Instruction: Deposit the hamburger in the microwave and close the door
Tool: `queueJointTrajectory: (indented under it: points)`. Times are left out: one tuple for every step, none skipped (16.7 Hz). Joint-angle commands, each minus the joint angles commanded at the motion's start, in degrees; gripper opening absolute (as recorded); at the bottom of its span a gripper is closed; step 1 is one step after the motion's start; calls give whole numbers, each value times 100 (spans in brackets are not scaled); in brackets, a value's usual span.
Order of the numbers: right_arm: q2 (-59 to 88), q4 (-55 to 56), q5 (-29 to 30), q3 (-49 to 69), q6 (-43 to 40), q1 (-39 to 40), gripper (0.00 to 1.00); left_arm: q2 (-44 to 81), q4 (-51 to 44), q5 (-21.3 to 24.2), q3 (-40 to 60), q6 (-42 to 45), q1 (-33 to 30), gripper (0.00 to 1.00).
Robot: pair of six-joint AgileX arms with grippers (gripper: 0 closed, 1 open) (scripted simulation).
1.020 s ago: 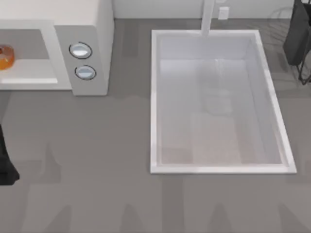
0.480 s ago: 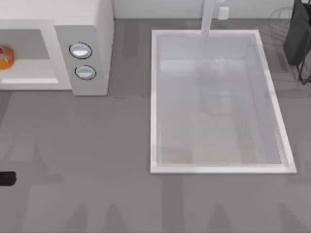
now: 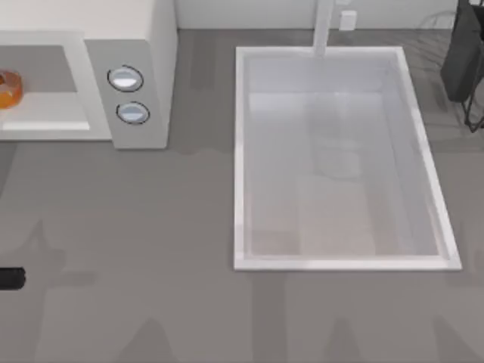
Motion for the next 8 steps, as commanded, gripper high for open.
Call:
queueJointTrajectory:
  points:
    - [0,0,0,0,0,0,100,0,0,0,0,0,0,0]
    - [0,0,0,0,0,0,100,0,0,0,0,0,0,0]
    - [0,0,0,0,0,0,100,0,0,0,0,0,0,0]
    - [0,0,0,0,0,0,100,0,0,0,0,0,0,0]
    - [0,0,0,0,0,0,100,2,0,0,2,0,1,0]
    - [0,0,0,0,0,0,100,18,17,16,-2,1,17,0]
    - [0,0,0,0,0,0,100,93,94,86,-17,3,89,0]
    - [0,0,0,0,0,0,100,223,231,203,-43,7,206,0]
